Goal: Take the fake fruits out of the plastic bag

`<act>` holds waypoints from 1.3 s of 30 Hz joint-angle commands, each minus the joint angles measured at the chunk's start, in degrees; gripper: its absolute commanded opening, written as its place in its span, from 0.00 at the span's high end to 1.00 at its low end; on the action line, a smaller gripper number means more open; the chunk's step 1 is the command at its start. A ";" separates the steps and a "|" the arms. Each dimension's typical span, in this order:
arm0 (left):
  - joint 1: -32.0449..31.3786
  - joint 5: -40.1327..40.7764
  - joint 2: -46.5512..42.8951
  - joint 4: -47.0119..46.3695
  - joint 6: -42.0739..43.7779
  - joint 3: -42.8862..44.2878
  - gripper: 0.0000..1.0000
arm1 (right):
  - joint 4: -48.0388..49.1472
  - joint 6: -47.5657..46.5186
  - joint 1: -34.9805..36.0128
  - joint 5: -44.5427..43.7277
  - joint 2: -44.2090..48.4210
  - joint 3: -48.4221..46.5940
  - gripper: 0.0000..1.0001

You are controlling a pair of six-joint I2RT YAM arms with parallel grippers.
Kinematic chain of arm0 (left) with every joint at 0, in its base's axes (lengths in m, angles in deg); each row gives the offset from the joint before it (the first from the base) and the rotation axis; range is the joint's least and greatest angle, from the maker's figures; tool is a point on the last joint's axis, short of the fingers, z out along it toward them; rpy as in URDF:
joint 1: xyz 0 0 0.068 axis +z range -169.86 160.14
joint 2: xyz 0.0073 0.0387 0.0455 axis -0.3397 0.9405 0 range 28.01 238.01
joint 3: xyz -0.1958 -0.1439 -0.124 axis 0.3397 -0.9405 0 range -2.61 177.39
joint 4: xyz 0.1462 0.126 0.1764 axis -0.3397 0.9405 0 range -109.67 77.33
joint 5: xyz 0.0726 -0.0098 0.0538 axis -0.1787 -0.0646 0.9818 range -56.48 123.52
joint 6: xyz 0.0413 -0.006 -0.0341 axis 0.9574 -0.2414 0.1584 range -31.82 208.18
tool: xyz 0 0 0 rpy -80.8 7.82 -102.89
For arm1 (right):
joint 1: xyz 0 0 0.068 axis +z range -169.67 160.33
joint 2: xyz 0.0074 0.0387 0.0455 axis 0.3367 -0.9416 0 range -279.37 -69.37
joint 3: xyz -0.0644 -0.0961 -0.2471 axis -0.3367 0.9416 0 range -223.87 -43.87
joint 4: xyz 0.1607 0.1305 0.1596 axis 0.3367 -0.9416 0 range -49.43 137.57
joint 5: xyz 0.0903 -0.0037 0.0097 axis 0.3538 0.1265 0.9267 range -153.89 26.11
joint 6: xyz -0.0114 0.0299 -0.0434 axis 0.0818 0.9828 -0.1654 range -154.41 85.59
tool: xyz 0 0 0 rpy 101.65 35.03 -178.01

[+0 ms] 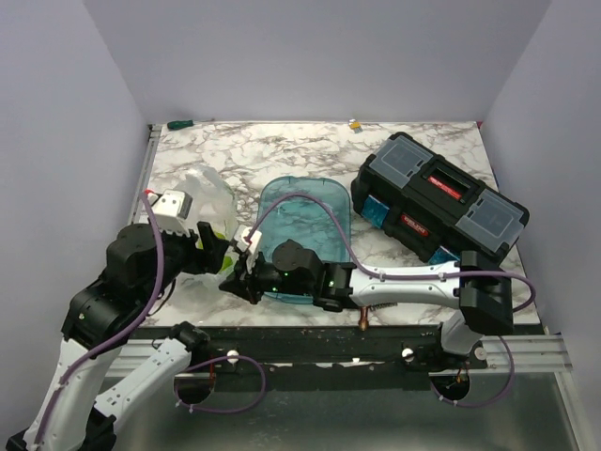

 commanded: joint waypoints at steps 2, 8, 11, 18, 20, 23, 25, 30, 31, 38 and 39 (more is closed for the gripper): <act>-0.20 3.30 -2.99 -1.33 -6.05 -8.10 0.33 | 10.65 -0.51 0.01 3.51 3.51 4.56 0.99; -0.03 11.71 0.72 -2.87 -6.70 -10.37 0.36 | 9.33 -0.55 0.03 4.73 2.59 3.92 0.99; 0.99 14.06 5.08 -3.95 -6.43 -11.14 0.48 | 8.12 -0.44 0.08 4.57 2.33 2.83 0.99; 7.04 12.72 10.61 -10.49 -7.87 -18.37 0.58 | 8.12 0.33 0.61 3.80 2.84 3.25 0.99; 9.13 12.11 11.83 -11.44 -8.68 -19.81 0.54 | 7.95 0.32 0.58 3.46 2.91 3.43 0.99; 14.09 6.31 13.43 -13.60 -9.46 -21.91 0.46 | 7.65 0.40 0.61 2.74 2.78 3.54 0.99; 15.95 5.39 14.77 -14.71 -11.01 -22.74 0.43 | 7.43 0.44 0.64 2.77 2.63 3.43 0.99; 19.40 4.13 17.88 -17.37 -16.11 -23.91 0.36 | 7.69 0.45 0.70 2.77 2.97 3.64 0.99; 20.11 3.41 18.42 -18.06 -17.49 -24.23 0.35 | 7.68 0.43 0.68 2.64 3.15 3.71 0.99; 22.91 6.40 20.21 -9.22 -27.56 -23.57 0.34 | 7.37 0.17 0.66 1.77 4.52 4.55 0.99; 22.97 7.16 20.14 -7.13 -28.79 -23.28 0.34 | 7.65 0.19 0.71 1.76 4.62 4.70 0.99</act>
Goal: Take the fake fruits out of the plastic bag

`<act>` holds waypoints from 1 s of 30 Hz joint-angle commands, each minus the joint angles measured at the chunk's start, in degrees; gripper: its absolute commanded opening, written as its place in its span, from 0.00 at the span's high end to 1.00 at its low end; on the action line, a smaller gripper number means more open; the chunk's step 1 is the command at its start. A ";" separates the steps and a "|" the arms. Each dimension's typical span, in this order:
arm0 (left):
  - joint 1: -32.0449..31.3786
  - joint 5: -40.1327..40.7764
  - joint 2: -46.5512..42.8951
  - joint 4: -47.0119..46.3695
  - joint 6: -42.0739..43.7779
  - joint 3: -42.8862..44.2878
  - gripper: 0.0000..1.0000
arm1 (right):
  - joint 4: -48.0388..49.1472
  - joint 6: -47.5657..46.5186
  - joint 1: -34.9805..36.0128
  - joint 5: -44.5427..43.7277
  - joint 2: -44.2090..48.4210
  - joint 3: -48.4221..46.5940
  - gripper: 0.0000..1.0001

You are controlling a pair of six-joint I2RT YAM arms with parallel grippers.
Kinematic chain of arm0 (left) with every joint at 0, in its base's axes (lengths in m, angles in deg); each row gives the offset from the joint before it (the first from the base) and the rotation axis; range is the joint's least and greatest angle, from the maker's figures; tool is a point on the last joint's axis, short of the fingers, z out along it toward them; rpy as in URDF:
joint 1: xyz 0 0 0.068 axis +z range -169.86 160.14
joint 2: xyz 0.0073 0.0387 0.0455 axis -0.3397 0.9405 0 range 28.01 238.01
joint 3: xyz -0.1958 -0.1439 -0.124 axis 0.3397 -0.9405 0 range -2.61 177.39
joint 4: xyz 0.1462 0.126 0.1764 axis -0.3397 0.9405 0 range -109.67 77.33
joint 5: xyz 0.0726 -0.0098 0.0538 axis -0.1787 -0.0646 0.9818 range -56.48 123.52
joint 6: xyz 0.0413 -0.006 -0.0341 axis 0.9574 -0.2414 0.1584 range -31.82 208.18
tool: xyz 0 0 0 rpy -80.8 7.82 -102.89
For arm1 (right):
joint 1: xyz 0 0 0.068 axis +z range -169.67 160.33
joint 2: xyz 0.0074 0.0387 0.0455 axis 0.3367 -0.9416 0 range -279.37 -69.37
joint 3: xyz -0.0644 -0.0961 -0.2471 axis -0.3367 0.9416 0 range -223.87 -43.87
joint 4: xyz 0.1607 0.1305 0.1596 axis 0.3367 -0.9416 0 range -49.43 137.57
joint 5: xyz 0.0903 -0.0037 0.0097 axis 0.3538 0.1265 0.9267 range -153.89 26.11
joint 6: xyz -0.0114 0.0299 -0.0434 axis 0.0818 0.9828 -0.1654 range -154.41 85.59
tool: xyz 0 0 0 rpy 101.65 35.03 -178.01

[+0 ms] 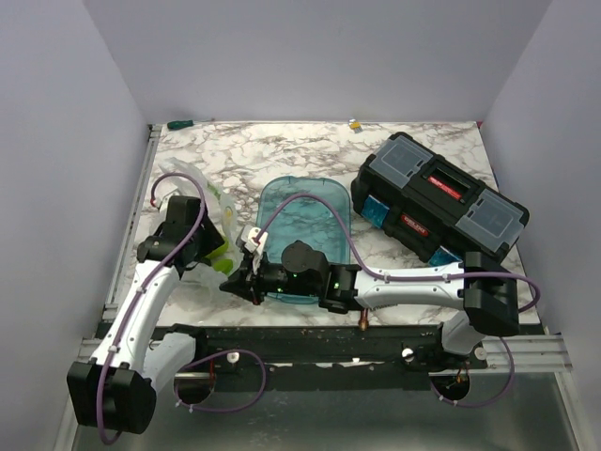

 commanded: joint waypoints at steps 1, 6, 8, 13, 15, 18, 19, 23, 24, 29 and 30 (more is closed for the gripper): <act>0.67 3.21 -0.41 9.78 -9.44 0.55 0.34 | 0.63 -0.04 0.52 -1.10 2.57 0.15 0.99; 0.64 -0.76 -4.72 11.77 -7.80 -1.04 0.35 | 0.88 0.07 0.52 -0.51 2.23 -0.06 0.99; 0.66 1.19 -7.31 12.18 -6.47 -0.93 0.35 | 0.91 0.11 0.53 -0.50 1.92 -0.19 0.99; 0.67 -2.75 -14.33 10.26 2.36 1.58 0.27 | 1.54 -0.04 0.50 2.53 1.02 -0.67 0.99; 0.67 -9.45 -16.05 9.57 3.48 3.33 0.27 | 2.42 -0.27 0.54 5.67 0.44 -0.76 0.99; 0.67 -16.07 -16.29 10.58 1.79 5.98 0.28 | 3.79 -0.04 0.53 10.76 -1.01 -1.65 0.99; 0.65 -16.93 -16.02 11.04 0.89 6.63 0.28 | 4.04 0.11 0.50 12.19 -1.55 -2.17 0.99; 0.66 -18.58 -14.80 10.01 -2.03 5.90 0.32 | 4.31 0.52 0.54 15.48 -3.71 -4.22 0.99; 0.67 -18.30 -14.18 9.83 -2.88 5.53 0.33 | 4.37 0.62 0.54 15.23 -4.00 -4.28 0.99; 0.67 -10.71 -9.17 9.63 -7.34 3.15 0.42 | 4.95 0.80 0.49 13.74 -2.75 -2.61 0.99; 0.67 -8.87 -8.22 9.46 -8.06 2.69 0.43 | 4.95 0.78 0.54 13.38 -2.36 -2.34 0.99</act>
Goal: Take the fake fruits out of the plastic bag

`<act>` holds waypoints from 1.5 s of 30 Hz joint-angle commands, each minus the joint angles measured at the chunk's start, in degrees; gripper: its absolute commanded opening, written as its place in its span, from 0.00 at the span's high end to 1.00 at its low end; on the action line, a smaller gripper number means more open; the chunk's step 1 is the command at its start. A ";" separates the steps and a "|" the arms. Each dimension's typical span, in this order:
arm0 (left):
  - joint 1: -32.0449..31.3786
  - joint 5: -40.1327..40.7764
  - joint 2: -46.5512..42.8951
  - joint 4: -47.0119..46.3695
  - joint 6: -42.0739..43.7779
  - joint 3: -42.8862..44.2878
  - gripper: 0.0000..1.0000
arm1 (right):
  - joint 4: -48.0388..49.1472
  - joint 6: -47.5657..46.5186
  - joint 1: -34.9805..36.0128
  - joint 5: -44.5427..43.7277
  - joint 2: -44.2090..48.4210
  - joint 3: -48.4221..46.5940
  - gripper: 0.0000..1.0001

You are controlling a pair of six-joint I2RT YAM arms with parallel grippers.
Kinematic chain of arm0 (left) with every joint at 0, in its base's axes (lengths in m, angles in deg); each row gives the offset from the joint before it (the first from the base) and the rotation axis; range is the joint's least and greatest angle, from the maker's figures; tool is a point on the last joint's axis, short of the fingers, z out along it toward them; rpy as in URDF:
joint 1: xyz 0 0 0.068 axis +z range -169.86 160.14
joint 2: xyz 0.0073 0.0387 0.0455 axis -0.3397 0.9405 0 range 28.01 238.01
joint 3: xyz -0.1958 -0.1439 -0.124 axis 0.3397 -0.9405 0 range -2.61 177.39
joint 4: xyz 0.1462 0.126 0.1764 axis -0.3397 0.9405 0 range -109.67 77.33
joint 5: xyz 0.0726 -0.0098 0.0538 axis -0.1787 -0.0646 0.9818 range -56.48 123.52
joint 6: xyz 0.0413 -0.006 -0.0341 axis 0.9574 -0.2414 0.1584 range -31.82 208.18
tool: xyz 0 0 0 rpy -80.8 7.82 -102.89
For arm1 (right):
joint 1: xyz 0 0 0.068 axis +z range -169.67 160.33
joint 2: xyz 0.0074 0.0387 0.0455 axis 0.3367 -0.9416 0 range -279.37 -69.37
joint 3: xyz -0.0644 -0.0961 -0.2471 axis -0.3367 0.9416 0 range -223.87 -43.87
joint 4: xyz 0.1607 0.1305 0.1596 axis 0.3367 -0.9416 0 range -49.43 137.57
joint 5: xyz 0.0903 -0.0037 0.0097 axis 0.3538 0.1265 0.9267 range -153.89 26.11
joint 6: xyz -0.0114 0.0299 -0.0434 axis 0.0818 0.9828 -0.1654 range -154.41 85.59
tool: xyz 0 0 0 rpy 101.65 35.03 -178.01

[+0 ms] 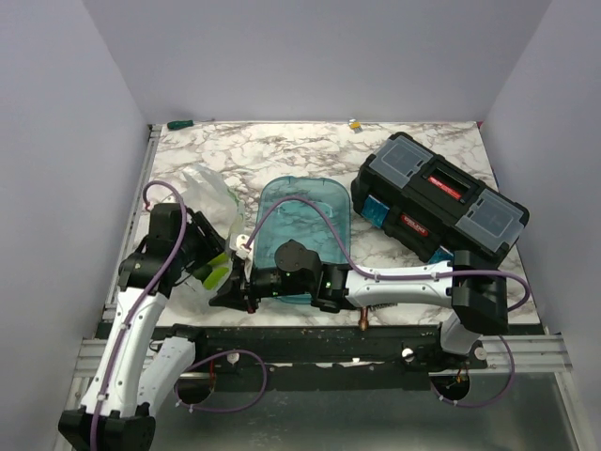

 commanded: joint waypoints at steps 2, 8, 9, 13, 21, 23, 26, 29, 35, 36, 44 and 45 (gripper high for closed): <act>0.38 7.78 5.66 -2.51 -5.55 -4.00 0.44 | 2.33 0.30 0.41 0.60 1.52 0.99 0.99; 0.38 8.54 12.79 -9.66 -7.78 -7.70 0.36 | 1.89 0.03 0.40 -0.21 2.57 2.01 0.99; 0.38 9.35 14.08 -10.01 -8.63 -7.89 0.33 | 1.88 0.06 0.43 -0.38 2.69 2.19 0.99; 0.47 10.09 19.51 -12.48 -10.33 -8.40 0.29 | 1.63 -0.25 0.43 -1.01 3.45 2.93 0.99; 0.54 15.96 25.78 -13.26 -13.54 -9.80 0.45 | 1.21 -0.92 0.46 -2.84 4.24 3.91 0.99; 0.54 16.39 26.08 -13.95 -13.35 -9.99 0.58 | 1.44 -1.01 0.45 -3.27 4.29 4.20 0.99; 0.56 16.47 26.80 -13.80 -12.94 -9.46 0.68 | 1.45 -1.00 0.44 -3.38 4.20 4.19 0.99; 0.56 16.78 25.81 -13.41 -12.08 -9.17 0.69 | 1.38 -0.99 0.41 -3.42 3.88 4.06 0.99; 0.56 16.87 18.62 -10.96 -9.03 -8.74 0.78 | 1.40 -1.13 0.44 -3.73 3.67 4.10 0.99; 0.55 16.67 17.13 -10.65 -8.21 -8.64 0.77 | 1.36 -1.09 0.39 -3.75 3.67 4.06 0.99; 0.56 15.25 9.80 -4.07 -8.09 -9.11 0.23 | -0.26 -0.57 0.41 -2.59 3.32 1.80 0.99; 0.56 15.95 8.97 -3.54 -8.38 -9.32 0.23 | -0.07 -0.61 0.44 -2.59 3.46 1.86 0.99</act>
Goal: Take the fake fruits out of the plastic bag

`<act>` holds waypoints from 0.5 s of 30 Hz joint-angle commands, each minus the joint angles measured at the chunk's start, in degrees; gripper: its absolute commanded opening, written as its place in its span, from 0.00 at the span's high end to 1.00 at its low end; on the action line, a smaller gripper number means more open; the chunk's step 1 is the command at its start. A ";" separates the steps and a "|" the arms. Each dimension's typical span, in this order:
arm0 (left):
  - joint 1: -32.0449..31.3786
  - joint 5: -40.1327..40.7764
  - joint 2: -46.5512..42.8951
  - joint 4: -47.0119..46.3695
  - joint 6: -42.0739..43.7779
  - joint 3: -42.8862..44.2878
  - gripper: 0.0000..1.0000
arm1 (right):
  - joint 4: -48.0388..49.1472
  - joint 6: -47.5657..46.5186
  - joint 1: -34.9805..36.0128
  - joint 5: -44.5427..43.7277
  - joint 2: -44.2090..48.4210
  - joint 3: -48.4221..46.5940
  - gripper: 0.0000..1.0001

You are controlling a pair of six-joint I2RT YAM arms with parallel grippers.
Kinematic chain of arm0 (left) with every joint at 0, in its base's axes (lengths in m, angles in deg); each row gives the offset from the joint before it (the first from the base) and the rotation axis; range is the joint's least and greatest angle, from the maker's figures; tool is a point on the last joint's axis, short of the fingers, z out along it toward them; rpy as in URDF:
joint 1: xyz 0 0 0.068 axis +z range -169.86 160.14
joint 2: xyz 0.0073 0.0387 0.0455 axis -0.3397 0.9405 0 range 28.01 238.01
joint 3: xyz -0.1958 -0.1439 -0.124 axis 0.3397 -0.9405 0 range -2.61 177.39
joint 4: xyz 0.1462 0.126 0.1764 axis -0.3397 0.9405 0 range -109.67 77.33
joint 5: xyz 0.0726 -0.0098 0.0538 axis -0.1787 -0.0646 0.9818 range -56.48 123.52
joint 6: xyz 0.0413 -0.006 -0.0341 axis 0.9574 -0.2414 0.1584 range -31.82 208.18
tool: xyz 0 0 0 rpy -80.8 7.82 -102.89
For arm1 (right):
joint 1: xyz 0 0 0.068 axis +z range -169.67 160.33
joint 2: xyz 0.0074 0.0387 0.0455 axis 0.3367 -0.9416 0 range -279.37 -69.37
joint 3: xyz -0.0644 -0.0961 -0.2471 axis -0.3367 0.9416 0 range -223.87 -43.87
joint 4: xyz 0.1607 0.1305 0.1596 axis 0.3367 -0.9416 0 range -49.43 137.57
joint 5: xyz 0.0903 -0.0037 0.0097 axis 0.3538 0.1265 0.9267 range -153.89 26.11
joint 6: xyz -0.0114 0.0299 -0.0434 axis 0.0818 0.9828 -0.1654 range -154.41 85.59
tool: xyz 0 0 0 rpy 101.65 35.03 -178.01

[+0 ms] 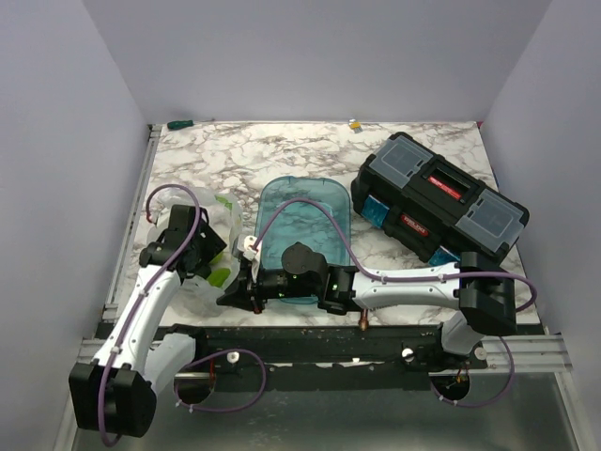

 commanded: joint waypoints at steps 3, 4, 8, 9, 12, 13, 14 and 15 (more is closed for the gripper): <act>0.25 1.99 -4.88 7.58 -1.19 -0.19 0.23 | 0.19 -0.51 0.44 0.06 1.03 -1.11 0.99; 0.28 1.39 -5.30 8.35 -1.18 -0.14 0.24 | 0.20 -0.43 0.45 -0.08 1.03 -1.01 0.99; 0.30 -4.37 -6.39 10.76 1.20 -0.53 0.23 | 0.10 -0.41 0.46 -0.58 1.19 -0.61 0.99; 0.25 -5.27 -6.45 11.95 1.33 -0.50 0.22 | 0.20 -0.41 0.39 -0.79 1.20 -0.56 0.99; 0.18 -5.76 -6.52 16.70 -0.59 -0.66 0.18 | 0.07 -0.36 0.40 -2.67 1.45 -0.58 0.99; 0.21 -6.04 -6.82 17.71 -1.59 -1.20 0.19 | 0.31 -0.17 0.43 -3.31 1.54 -0.44 0.99; 0.21 -6.49 -7.23 18.31 -2.75 -1.96 0.21 | 0.53 -0.10 0.44 -3.93 1.65 -0.26 0.99; 0.21 -6.97 -7.68 18.75 -3.69 -2.86 0.21 | 0.70 -0.06 0.43 -4.26 1.74 -0.14 0.99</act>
